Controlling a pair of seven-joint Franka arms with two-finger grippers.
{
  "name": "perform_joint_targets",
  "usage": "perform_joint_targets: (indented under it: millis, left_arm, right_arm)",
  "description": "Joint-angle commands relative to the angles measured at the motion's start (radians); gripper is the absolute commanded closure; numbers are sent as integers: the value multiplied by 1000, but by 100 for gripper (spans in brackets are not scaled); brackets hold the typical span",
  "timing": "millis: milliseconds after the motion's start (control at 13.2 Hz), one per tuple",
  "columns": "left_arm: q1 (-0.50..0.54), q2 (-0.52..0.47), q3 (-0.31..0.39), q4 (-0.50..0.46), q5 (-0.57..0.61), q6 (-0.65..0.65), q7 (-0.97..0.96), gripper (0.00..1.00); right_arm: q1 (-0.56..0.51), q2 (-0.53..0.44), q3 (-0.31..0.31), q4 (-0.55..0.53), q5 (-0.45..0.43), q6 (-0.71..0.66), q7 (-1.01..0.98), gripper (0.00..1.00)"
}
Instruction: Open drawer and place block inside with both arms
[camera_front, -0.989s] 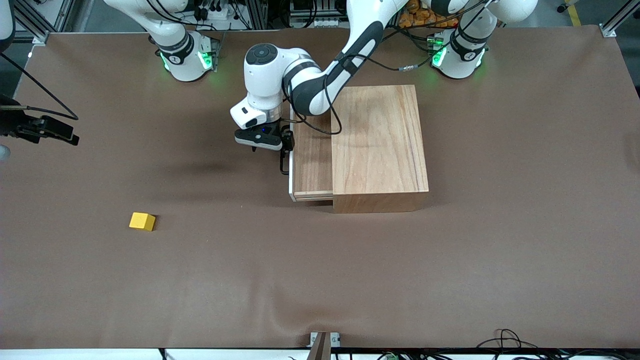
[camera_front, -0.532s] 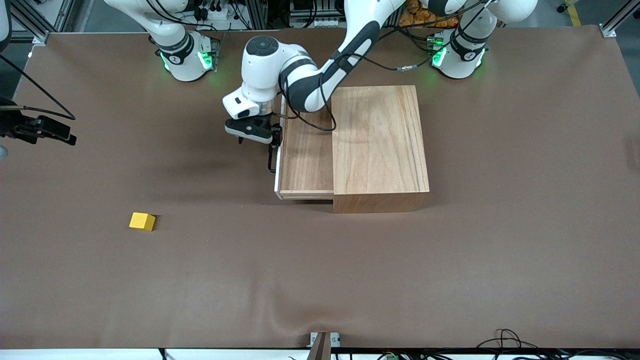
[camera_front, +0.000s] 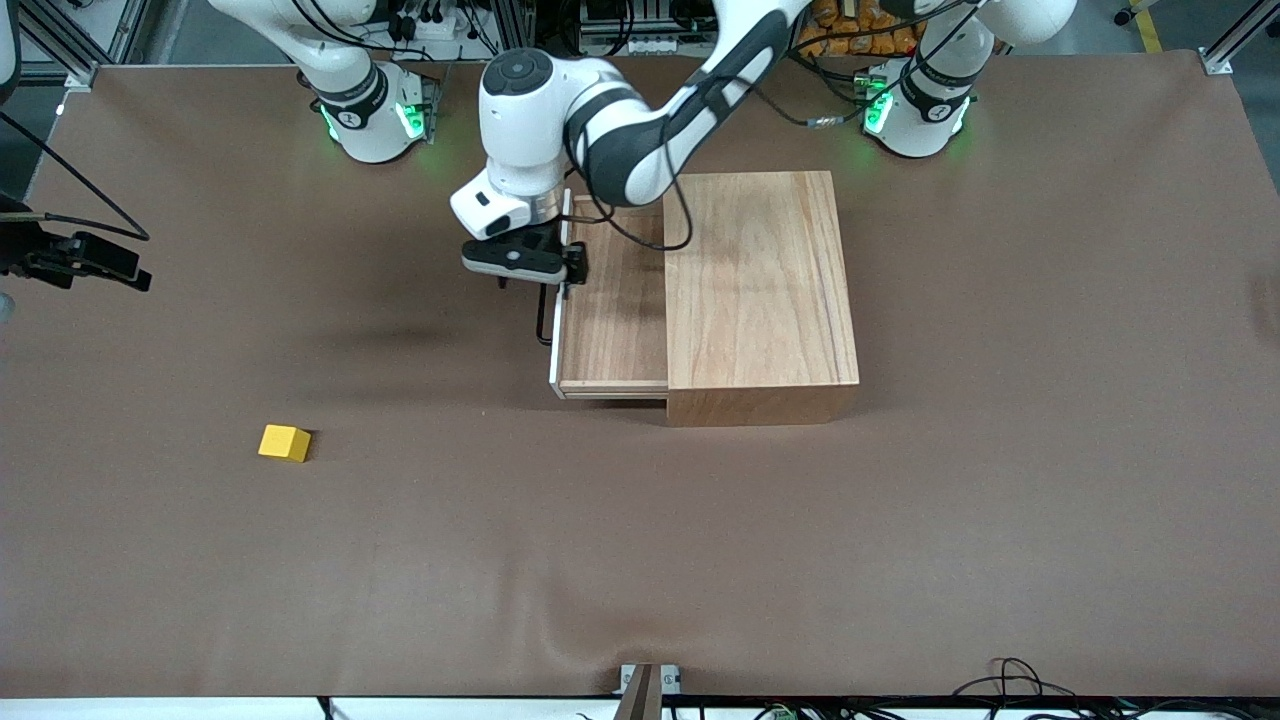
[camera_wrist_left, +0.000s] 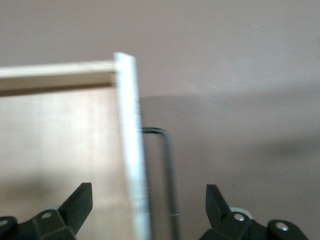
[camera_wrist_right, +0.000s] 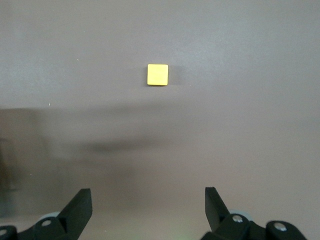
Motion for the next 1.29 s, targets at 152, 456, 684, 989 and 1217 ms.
perform_joint_targets:
  millis: [152,456,684,989,1217]
  left_arm:
    - [258,-283,-8,-40,-10,-428,45,0]
    - [476,-408,-10,-44,-19,-574,259,0]
    - [642,-483,-15,-63,-24,-612,437,0]
    - [821,-589,-16,-219,-117,-585,513,0]
    - [890,-701,-16,-346,-120,-510,620,0]
  right_arm:
    - [-20,58,12,69,-17,-4,-14,0]
    - [-22,210,12,223,-19,-4,-14,0]
    - [-32,301,12,273,-14,42,-16,0]
    - [-35,394,12,293,-15,153,-11,0]
    - [-29,488,14,293,-9,215,1,0]
